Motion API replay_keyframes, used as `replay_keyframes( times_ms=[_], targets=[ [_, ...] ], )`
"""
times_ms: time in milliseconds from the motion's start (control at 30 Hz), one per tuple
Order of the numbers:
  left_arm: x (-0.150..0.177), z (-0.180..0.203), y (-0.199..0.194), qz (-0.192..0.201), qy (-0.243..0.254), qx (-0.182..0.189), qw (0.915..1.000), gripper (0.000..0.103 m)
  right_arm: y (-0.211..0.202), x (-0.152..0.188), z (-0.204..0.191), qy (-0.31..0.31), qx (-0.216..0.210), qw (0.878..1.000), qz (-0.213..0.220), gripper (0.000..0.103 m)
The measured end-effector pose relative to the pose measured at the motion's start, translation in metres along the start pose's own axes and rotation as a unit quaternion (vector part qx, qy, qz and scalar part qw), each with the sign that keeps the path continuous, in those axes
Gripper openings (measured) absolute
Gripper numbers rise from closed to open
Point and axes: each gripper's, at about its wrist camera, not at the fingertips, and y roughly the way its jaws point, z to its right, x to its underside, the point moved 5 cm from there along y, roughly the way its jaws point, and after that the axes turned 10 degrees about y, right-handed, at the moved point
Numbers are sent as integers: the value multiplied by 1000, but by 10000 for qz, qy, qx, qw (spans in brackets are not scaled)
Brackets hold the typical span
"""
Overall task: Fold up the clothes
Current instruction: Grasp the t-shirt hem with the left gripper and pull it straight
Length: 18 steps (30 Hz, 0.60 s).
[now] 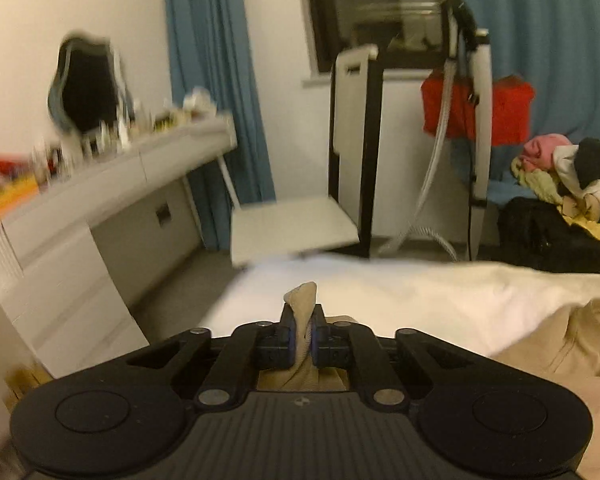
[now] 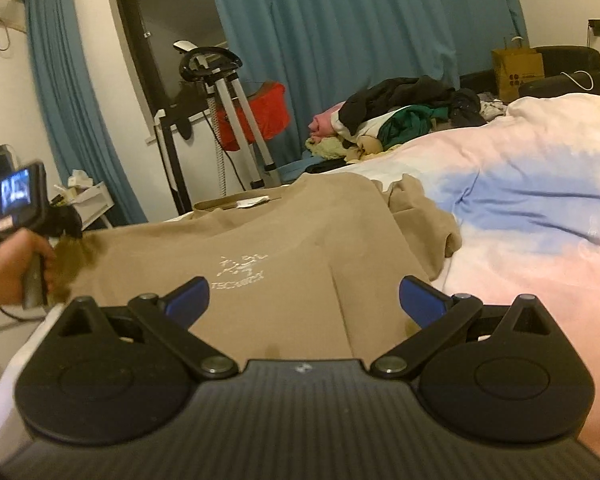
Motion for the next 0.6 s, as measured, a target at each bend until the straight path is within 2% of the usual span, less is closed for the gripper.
replay_keyframes(
  times_ms=[33, 100, 133, 200, 300, 433, 600],
  targets=[
    [9, -1, 2, -109, -131, 74, 9998, 22, 2, 1, 1, -11, 15, 10000, -7, 103],
    [25, -5, 3, -305, -359, 233, 9986, 37, 6, 3, 1, -40, 8, 10000, -29, 103],
    [31, -7, -5, -351, -385, 339, 9981, 40, 7, 5, 1, -60, -6, 10000, -39, 103],
    [39, -9, -30, -398, -323, 428, 9978, 54, 8, 5, -2, -112, -50, 9999, -45, 103],
    [50, -10, -78, -360, -90, 590, 9976, 58, 4, 6, -9, -208, -120, 9997, -11, 103],
    [75, -6, -170, -290, 303, 995, 9942, 62, -9, 8, -22, -451, -260, 9986, 48, 103],
    [139, 6, -281, -542, 211, 1681, 9841, 65, -30, 5, -27, -546, -378, 9977, 102, 103]
  ],
)
